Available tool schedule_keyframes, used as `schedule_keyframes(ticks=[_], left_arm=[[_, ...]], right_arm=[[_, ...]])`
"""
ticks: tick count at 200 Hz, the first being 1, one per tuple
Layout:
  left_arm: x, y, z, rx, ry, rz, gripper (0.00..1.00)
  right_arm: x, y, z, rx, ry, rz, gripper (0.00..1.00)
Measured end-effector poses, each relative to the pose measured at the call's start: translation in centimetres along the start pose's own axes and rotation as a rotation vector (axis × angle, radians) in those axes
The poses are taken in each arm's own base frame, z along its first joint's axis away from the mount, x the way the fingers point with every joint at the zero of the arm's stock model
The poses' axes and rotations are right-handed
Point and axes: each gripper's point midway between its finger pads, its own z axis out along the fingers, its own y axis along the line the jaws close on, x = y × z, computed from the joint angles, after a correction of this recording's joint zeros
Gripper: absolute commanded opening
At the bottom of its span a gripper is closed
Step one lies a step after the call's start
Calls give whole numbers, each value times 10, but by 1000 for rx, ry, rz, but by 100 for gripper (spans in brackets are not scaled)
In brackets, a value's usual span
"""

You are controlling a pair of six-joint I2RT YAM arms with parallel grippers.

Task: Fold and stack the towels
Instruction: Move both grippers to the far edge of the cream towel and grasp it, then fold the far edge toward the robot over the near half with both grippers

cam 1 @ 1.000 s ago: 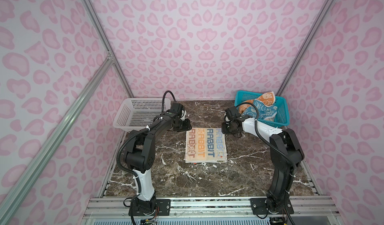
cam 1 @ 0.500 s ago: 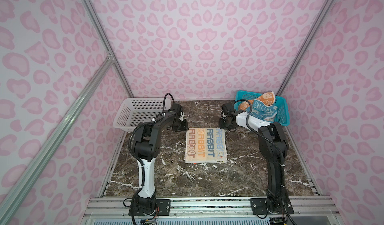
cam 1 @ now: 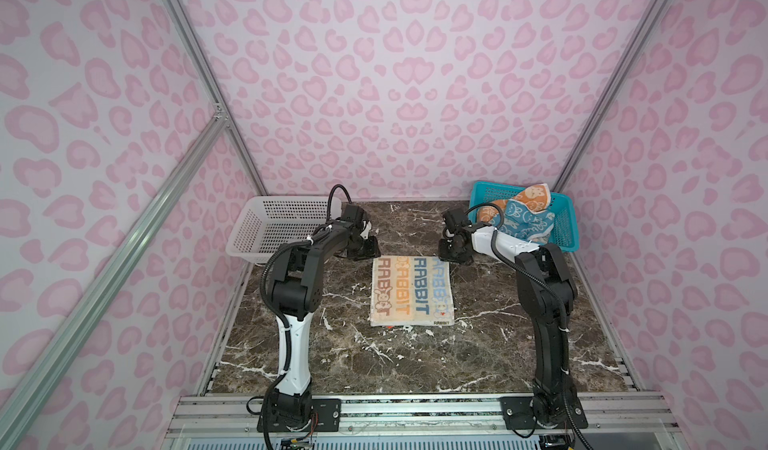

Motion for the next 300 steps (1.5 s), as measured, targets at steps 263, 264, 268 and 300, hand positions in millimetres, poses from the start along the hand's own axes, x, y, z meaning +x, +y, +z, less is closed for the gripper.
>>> schedule_keyframes(ticks=[263, 264, 268, 300], left_arm=[[7, -42, -54, 115, -72, 49, 3], [8, -43, -55, 116, -72, 50, 3], [9, -45, -57, 119, -74, 57, 3], [22, -61, -77, 144, -99, 100, 3]], right_arm=[[0, 5, -43, -83, -105, -49, 0], [1, 5, -44, -83, -104, -49, 0], [3, 5, -46, -85, -106, -50, 0], [13, 6, -66, -114, -136, -67, 0]])
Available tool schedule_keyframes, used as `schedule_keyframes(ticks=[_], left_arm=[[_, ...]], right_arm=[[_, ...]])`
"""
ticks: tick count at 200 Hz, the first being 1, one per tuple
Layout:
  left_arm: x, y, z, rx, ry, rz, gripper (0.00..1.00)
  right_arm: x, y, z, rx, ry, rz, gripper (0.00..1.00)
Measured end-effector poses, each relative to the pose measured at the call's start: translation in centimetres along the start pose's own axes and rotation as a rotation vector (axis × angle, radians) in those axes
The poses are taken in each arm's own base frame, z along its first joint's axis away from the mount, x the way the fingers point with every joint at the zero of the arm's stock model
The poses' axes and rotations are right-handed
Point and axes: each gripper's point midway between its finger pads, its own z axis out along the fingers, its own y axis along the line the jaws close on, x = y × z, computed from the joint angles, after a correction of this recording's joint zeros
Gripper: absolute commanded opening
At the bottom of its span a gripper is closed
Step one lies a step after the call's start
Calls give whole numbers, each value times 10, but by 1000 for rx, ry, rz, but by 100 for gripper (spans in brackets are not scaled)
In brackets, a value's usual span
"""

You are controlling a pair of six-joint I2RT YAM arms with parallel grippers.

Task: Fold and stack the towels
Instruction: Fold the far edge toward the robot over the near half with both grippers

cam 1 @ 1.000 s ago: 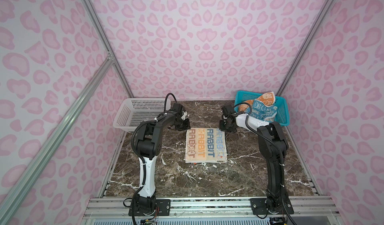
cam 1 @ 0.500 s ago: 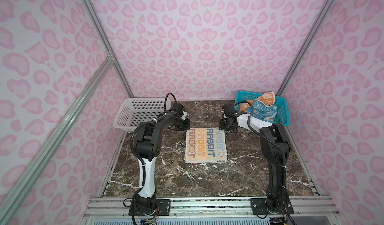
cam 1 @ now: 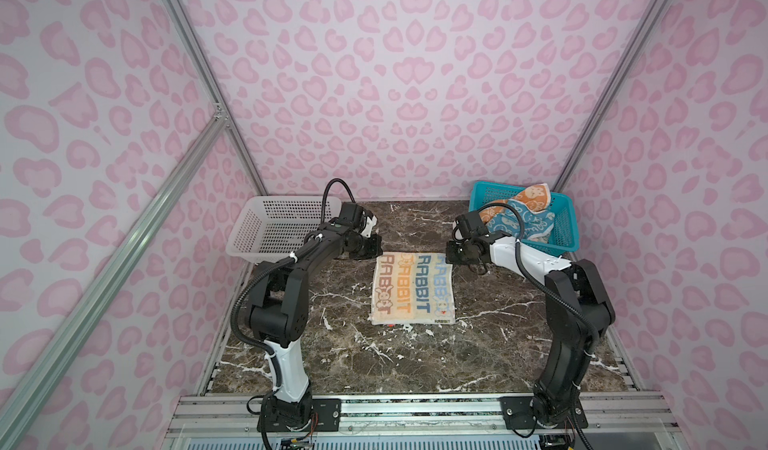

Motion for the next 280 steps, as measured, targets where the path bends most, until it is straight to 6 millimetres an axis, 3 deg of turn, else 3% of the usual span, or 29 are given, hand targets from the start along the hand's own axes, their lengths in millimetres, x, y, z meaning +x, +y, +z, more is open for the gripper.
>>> schedule_keyframes(ticks=[50, 94, 212, 246, 280], left_arm=[[26, -11, -17, 0, -1, 32, 3], [53, -8, -24, -9, 12, 33, 3], [119, 1, -28, -4, 88, 12, 3], [137, 2, -21, 0, 126, 5, 5], [154, 3, -17, -2, 159, 7, 13]], right_arm=[[13, 11, -28, -41, -46, -40, 0], [44, 17, -44, -47, -48, -88, 0], [126, 15, -50, -1, -4, -156, 0], [143, 11, -48, 11, 16, -157, 17], [157, 12, -53, 4, 14, -173, 24]])
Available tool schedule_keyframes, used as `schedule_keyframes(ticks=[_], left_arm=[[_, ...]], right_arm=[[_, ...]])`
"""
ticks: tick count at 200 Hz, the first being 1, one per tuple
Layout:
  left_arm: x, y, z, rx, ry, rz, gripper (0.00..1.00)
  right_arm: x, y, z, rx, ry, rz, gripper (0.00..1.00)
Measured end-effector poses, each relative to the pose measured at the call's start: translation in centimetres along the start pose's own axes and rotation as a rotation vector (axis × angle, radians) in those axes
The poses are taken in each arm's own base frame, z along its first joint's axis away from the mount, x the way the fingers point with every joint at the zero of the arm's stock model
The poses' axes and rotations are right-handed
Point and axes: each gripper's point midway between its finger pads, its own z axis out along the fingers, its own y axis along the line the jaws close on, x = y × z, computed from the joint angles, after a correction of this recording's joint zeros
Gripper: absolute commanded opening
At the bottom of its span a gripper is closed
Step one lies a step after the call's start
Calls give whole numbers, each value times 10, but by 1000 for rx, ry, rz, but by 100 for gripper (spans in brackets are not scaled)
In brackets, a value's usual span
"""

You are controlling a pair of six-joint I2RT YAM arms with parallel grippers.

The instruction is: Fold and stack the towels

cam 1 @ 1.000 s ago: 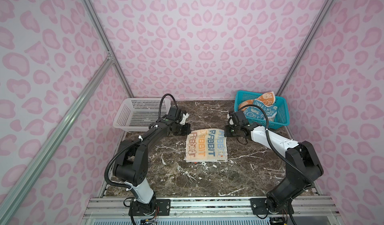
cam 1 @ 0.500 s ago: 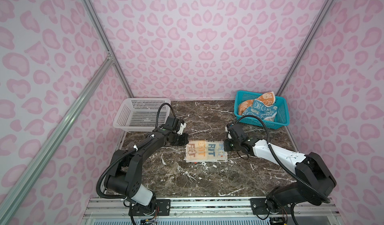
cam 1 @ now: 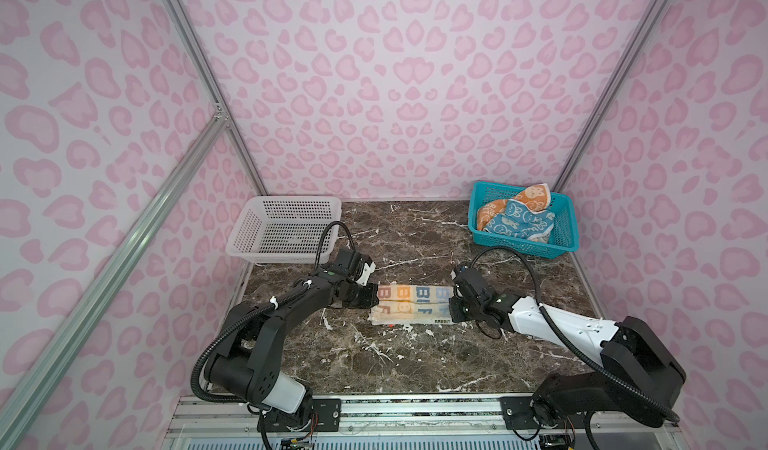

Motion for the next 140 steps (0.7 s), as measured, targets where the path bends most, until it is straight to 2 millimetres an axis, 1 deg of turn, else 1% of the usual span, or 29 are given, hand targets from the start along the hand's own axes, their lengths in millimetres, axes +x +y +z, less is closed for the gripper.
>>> schedule_keyframes(ticks=[28, 61, 75, 93, 107, 121, 140], left_arm=[[6, -1, -5, 2, -1, -2, 20], [13, -1, -8, -3, 7, -4, 24], [15, 0, -9, -7, 13, -7, 26], [16, -1, -10, -8, 12, -7, 27], [15, -1, -12, -9, 6, -10, 27], [11, -3, -14, -7, 0, -17, 27], [1, -10, -17, 14, -24, -23, 26]], right_arm=[[6, 5, -12, -35, -31, -18, 27], [0, 6, -29, -70, -100, -22, 31], [-4, 8, -33, -82, -120, -24, 31], [-7, 10, -32, -83, -118, -34, 31], [-11, 16, -28, -90, -98, -51, 29], [-14, 26, -20, -112, -64, -63, 27], [-11, 39, -7, -140, -3, -78, 25]])
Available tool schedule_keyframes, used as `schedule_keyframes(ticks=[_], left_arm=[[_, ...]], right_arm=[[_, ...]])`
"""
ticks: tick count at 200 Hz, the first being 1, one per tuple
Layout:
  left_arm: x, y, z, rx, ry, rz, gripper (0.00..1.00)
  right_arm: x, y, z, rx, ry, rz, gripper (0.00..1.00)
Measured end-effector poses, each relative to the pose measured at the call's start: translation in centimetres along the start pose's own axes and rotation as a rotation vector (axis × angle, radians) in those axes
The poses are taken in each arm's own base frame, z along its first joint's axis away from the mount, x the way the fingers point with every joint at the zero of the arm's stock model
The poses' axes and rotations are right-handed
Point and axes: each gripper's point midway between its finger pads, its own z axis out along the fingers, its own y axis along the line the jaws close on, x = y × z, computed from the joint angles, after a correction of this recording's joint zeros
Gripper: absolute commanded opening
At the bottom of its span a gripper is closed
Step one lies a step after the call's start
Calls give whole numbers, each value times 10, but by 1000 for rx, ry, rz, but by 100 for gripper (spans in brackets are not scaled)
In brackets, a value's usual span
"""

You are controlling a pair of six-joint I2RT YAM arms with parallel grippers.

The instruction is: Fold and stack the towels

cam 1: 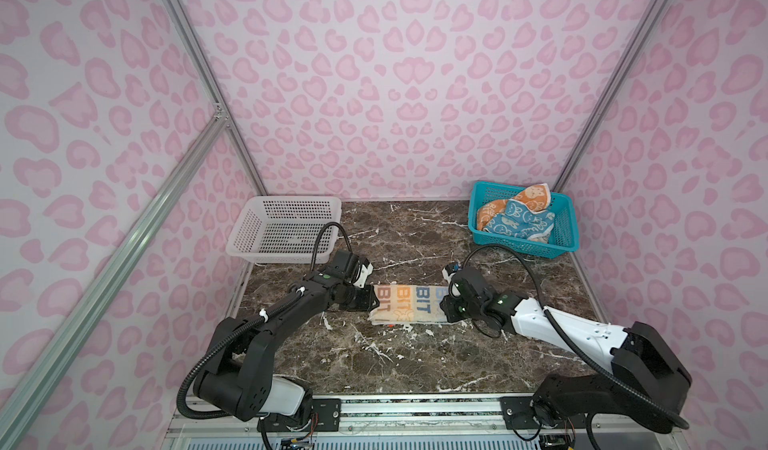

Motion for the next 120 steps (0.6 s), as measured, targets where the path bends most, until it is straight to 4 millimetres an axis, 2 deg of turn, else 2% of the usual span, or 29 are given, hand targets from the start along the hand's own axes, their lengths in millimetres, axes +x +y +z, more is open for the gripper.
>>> schedule_keyframes(ticks=[35, 80, 120], left_arm=[[2, -5, 19, 31, 35, -51, 19], [27, 16, 46, -12, 139, -145, 11], [32, 21, 53, -22, 159, -157, 10]], right_arm=[[17, 13, 22, -35, 102, -13, 23], [44, 3, 37, 2, 201, 26, 23], [45, -2, 40, 16, 207, 52, 25]])
